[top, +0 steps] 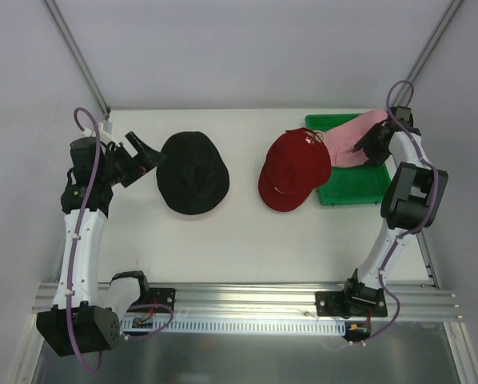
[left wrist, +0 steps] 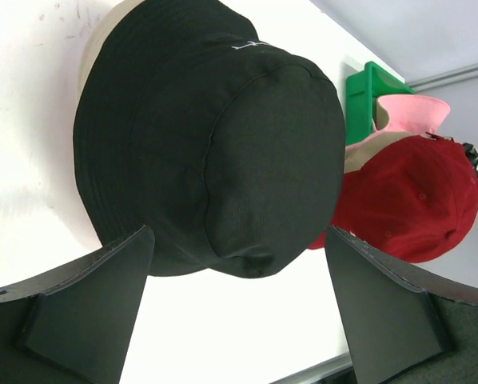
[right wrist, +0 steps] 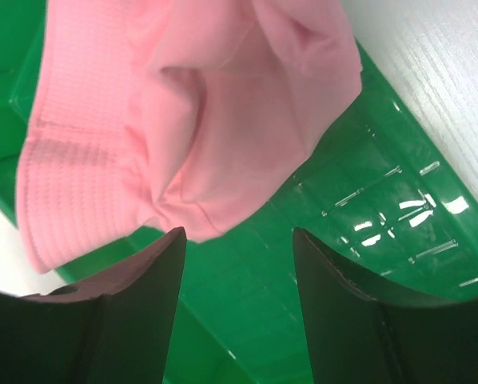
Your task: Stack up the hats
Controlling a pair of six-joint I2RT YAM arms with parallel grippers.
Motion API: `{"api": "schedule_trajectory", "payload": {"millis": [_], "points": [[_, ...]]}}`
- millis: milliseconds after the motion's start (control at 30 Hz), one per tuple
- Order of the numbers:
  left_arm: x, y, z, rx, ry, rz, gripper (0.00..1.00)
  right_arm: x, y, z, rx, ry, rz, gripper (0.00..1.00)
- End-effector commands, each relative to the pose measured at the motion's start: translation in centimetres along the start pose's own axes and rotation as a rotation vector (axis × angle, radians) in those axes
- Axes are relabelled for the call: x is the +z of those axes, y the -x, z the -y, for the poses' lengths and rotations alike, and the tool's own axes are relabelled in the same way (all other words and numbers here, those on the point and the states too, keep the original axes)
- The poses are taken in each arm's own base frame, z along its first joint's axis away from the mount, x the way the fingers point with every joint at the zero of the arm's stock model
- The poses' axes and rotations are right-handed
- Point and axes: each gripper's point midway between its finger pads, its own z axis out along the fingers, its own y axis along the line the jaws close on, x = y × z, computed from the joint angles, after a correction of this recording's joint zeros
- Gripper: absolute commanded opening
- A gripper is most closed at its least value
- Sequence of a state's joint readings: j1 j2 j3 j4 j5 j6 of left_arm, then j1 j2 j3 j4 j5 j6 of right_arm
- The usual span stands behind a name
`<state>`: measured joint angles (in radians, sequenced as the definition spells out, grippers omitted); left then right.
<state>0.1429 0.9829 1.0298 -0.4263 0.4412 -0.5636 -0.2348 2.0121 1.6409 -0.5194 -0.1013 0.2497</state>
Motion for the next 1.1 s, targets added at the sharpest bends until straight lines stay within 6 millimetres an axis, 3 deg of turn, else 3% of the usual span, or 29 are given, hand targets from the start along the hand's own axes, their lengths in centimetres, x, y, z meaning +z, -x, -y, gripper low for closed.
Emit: {"api": "schedule_trajectory", "payload": {"millis": [0, 700, 800, 900, 933, 1067], "points": [[-0.1, 0.3, 1.4, 0.039, -0.047, -0.008, 0.89, 1.0, 0.6, 0.7, 0.009, 0.001, 0.025, 0.59], [0.4, 0.1, 1.6, 0.054, -0.050, -0.029, 0.89, 6.7, 0.1, 1.7, 0.012, 0.076, 0.019, 0.58], [0.5, 0.0, 1.4, 0.056, -0.044, -0.027, 0.89, 7.2, 0.0, 1.7, 0.012, 0.083, 0.022, 0.49], [0.7, 0.1, 1.3, 0.056, -0.035, -0.029, 0.89, 7.5, 0.0, 1.7, 0.015, 0.094, 0.028, 0.32], [0.7, 0.1, 1.3, 0.056, -0.035, -0.026, 0.89, 7.3, 0.1, 1.5, 0.016, 0.101, 0.034, 0.22], [0.6, 0.3, 1.3, 0.057, -0.034, -0.020, 0.89, 5.7, 1.3, 0.9, 0.010, 0.120, 0.079, 0.04]]}}
